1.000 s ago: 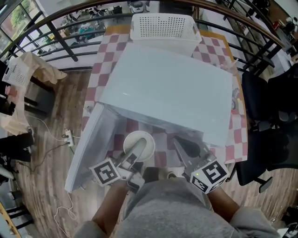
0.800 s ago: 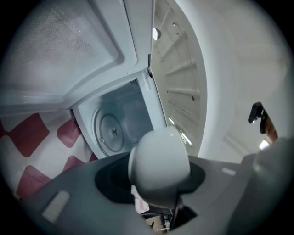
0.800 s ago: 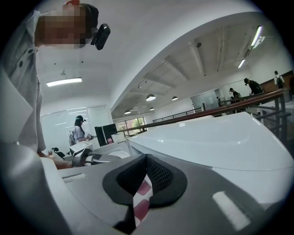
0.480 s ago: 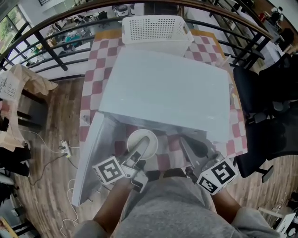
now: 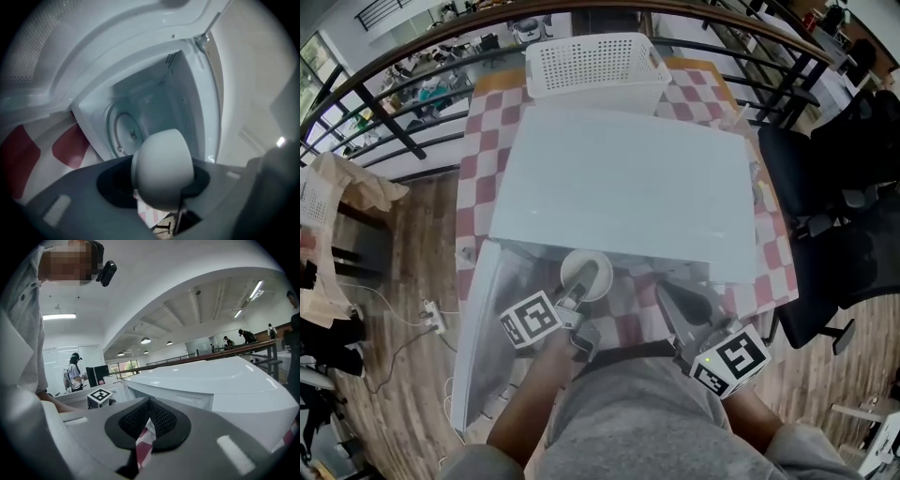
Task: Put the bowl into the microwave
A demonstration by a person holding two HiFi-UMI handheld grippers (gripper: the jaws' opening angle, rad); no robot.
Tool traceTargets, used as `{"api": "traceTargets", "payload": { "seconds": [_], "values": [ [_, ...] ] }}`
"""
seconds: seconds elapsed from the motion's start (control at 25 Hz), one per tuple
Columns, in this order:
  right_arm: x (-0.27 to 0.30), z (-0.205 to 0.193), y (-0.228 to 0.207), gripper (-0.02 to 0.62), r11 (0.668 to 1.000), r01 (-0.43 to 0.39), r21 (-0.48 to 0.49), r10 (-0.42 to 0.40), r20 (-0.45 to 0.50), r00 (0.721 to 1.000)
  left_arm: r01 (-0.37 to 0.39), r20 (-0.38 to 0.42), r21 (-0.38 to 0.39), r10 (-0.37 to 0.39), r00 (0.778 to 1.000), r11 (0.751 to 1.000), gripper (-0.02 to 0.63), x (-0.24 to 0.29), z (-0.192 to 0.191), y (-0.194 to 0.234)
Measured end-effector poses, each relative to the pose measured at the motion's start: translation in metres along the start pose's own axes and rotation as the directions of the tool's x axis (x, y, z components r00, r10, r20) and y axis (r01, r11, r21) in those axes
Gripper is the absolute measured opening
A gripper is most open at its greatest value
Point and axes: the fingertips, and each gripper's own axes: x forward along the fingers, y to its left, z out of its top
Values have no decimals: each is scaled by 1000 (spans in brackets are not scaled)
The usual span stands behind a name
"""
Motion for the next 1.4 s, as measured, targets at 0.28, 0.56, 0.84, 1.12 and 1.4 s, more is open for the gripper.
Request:
{"api": "traceTargets", "payload": {
  "seconds": [0.28,0.56,0.84,1.12,1.4],
  "values": [
    [17,-18,4,-2,999,-39,7,39,-34,999,-54,-2,-68,54,999,996,195,33,8,25],
    [24,-20,7,-2,998,-58,10,58,-36,998,-96,6,-168,99,995,981,195,47,15,41],
    [25,-19,-1,-2,999,-48,8,48,-38,998,-126,-7,-189,127,992,974,198,58,24,41],
    [34,-26,3,-2,998,-60,2,60,-52,997,-97,13,-166,100,995,981,233,58,32,36],
    [39,-32,13,-2,997,-83,4,83,-55,995,-95,15,-170,99,995,981,261,56,36,37]
  ]
}}
